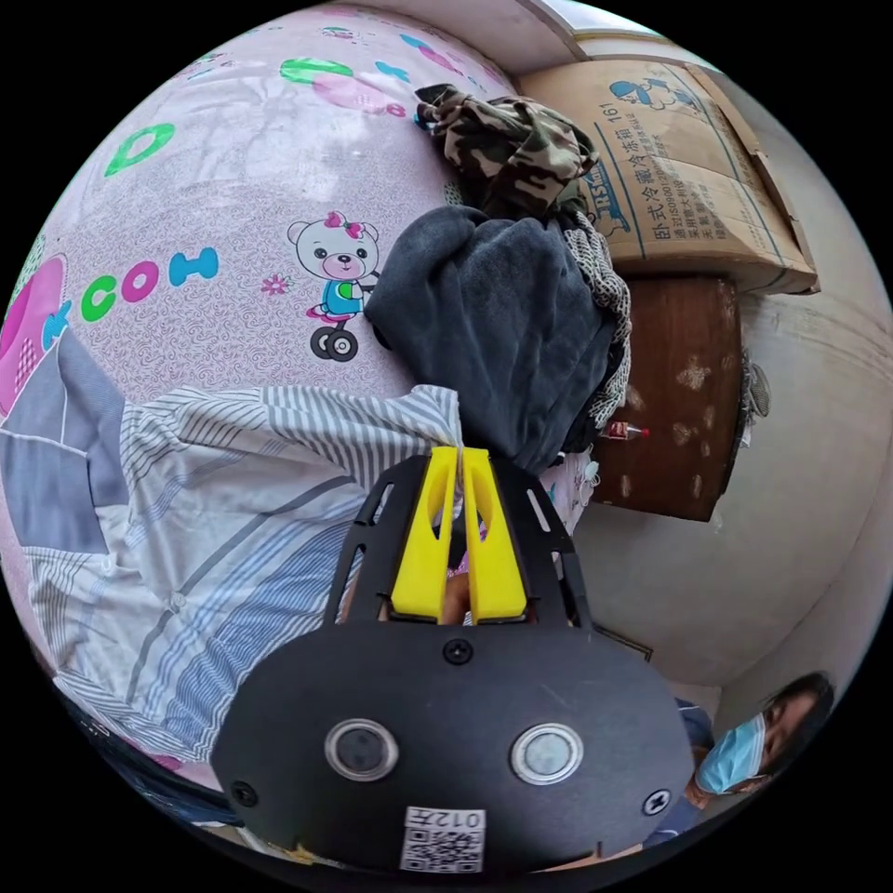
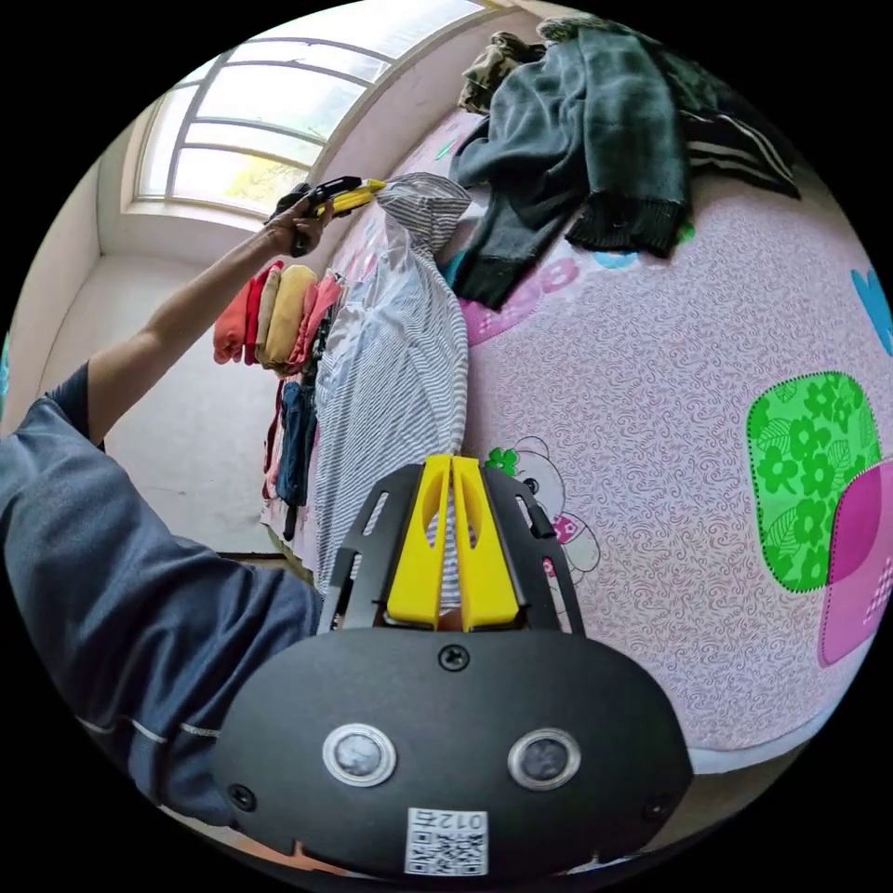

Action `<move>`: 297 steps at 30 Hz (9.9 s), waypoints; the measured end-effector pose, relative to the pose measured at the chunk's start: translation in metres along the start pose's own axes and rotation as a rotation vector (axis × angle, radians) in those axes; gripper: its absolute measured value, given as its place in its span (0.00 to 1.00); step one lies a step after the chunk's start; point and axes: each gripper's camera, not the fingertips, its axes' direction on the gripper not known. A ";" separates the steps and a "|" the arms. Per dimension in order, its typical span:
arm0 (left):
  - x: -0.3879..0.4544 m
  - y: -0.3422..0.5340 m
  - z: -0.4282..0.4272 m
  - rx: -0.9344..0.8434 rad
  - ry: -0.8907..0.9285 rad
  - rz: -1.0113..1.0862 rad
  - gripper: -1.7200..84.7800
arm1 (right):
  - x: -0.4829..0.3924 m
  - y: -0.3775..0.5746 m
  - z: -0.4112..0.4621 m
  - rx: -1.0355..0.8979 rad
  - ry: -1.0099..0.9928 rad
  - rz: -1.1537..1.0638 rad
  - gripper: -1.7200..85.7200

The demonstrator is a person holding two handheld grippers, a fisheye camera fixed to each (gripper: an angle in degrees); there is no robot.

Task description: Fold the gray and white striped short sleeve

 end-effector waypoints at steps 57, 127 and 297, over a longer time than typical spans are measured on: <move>-0.308 0.471 -0.133 0.561 -0.193 -0.519 0.03 | -0.229 -0.040 0.156 -0.320 0.204 -0.404 0.19; -0.080 1.056 0.133 0.413 -0.597 -0.576 0.18 | -0.621 -0.195 0.779 -0.499 0.493 -1.232 0.12; 0.011 0.850 0.307 -0.016 -0.384 0.199 0.08 | -0.140 -0.120 0.404 -0.428 0.127 -0.480 0.07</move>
